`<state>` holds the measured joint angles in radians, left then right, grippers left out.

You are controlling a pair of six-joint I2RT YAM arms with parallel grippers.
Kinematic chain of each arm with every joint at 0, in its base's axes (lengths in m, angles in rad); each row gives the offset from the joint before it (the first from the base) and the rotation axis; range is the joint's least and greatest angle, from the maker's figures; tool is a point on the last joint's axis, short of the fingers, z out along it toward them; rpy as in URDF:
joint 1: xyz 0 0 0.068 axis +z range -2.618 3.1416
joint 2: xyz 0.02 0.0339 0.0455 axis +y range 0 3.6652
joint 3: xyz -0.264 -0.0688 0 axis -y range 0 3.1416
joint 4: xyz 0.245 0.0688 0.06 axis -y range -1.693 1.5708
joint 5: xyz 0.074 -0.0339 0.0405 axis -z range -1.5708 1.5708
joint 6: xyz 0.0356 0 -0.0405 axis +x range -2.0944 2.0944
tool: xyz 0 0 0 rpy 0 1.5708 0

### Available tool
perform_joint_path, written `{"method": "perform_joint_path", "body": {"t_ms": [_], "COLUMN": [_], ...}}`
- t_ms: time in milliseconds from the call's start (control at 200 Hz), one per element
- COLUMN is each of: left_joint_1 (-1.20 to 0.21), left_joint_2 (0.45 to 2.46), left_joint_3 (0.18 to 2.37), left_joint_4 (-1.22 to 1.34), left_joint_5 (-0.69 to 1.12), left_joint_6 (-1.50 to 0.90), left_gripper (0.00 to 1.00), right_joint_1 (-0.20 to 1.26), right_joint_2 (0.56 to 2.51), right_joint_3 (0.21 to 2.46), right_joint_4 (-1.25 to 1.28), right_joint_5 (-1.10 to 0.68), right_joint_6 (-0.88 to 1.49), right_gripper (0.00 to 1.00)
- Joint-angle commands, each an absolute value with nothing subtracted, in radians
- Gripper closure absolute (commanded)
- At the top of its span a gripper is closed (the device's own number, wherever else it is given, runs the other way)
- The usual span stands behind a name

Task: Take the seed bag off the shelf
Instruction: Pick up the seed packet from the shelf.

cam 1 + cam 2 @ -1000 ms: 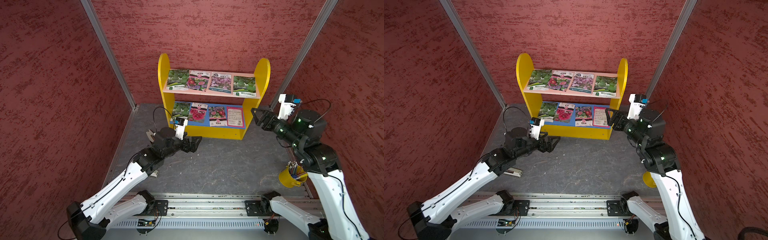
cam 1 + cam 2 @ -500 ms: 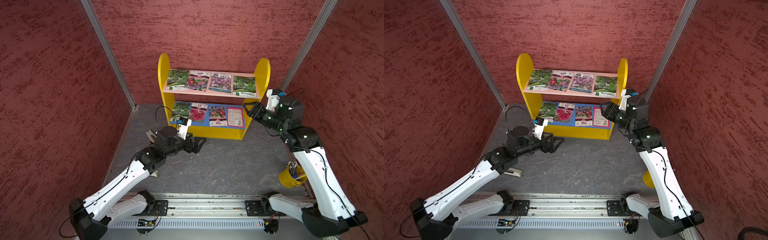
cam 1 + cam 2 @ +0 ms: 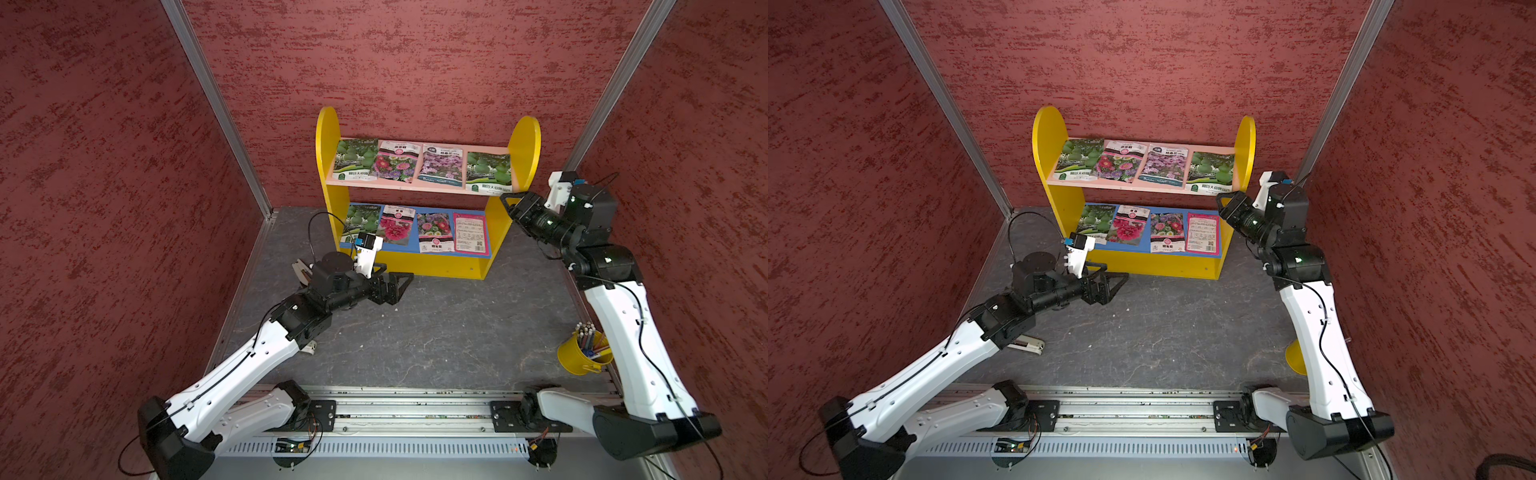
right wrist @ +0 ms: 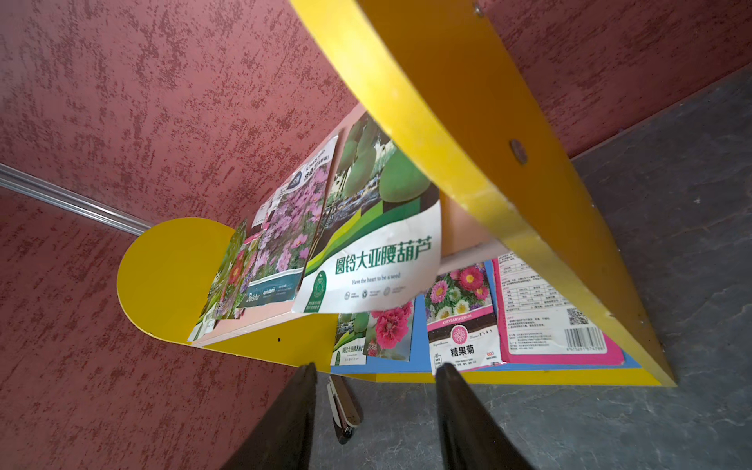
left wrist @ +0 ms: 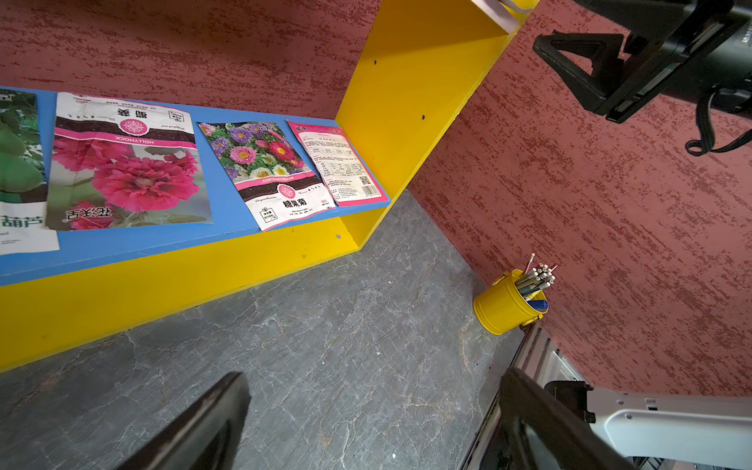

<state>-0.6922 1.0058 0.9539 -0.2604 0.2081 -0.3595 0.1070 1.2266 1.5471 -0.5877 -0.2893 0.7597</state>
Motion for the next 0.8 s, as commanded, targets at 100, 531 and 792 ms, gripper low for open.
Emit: {"method": "perform_joint_path", "body": {"t_ms": [100, 531, 792], "left_joint_1": [-0.697, -0.697, -0.698], "left_joint_2": [0.991, 0.991, 0.986], "left_joint_3": [0.933, 0.928, 0.917], "left_joint_4": [-0.222, -0.215, -0.211], "left_joint_5": [0.198, 0.192, 0.185], "left_joint_6": [-0.371, -0.376, -0.382], "left_gripper": [0.0, 0.0, 0.0], "right_joint_1": [0.086, 0.051, 0.043], "right_joint_2": [1.253, 1.283, 1.305], "right_joint_3": [1.549, 1.558, 1.567], "right_joint_4": [-0.519, -0.496, -0.476], "right_joint_5": [-0.342, -0.347, -0.359], "right_joint_6": [0.797, 0.816, 0.825], "right_gripper": [0.53, 0.64, 0.72]}}
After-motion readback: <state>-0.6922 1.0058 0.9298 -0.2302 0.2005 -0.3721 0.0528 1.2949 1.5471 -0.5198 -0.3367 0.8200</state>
